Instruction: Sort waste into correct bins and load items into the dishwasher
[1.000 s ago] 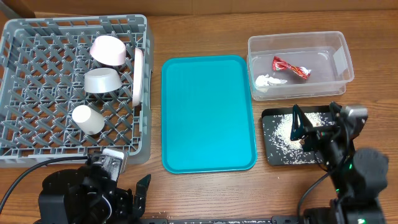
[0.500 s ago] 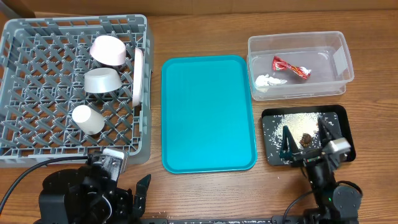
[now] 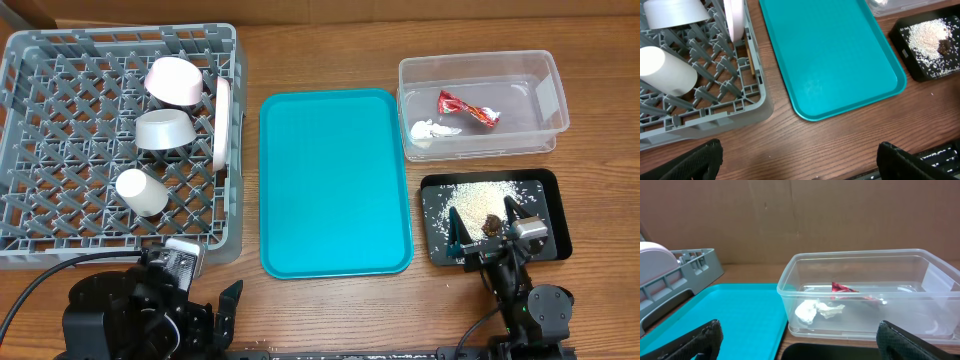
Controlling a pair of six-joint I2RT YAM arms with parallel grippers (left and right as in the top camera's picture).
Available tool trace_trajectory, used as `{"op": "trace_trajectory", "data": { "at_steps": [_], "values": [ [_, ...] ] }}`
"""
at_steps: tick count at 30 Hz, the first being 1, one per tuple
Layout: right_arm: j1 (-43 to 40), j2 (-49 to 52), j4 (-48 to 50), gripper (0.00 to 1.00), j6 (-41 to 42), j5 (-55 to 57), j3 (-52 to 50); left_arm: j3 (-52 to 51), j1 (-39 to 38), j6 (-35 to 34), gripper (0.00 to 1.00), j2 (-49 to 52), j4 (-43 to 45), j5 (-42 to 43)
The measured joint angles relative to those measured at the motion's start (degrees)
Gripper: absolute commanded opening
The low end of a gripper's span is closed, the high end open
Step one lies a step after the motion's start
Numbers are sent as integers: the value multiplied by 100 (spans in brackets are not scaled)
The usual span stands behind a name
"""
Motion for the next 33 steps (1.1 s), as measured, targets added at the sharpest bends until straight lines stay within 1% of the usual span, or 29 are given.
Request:
{"op": "trace_trajectory", "data": {
  "at_steps": [26, 27, 29, 30, 33],
  "values": [
    [-2, 0, -2, 99, -42, 4, 0, -2, 0, 4, 100, -7, 4, -2],
    [0, 0, -2, 100, -42, 4, 0, -15, 2, 9, 100, -24, 116, 0],
    [-2, 0, -2, 99, -42, 4, 0, -129, 24, 31, 100, -133, 612, -2],
    [-2, 0, -2, 100, -42, 4, 0, -282, 39, 48, 100, -260, 1023, -7],
    [0, 0, -2, 100, -39, 4, 0, -850, 44, 57, 100, -702, 1742, -42]
  ]
}}
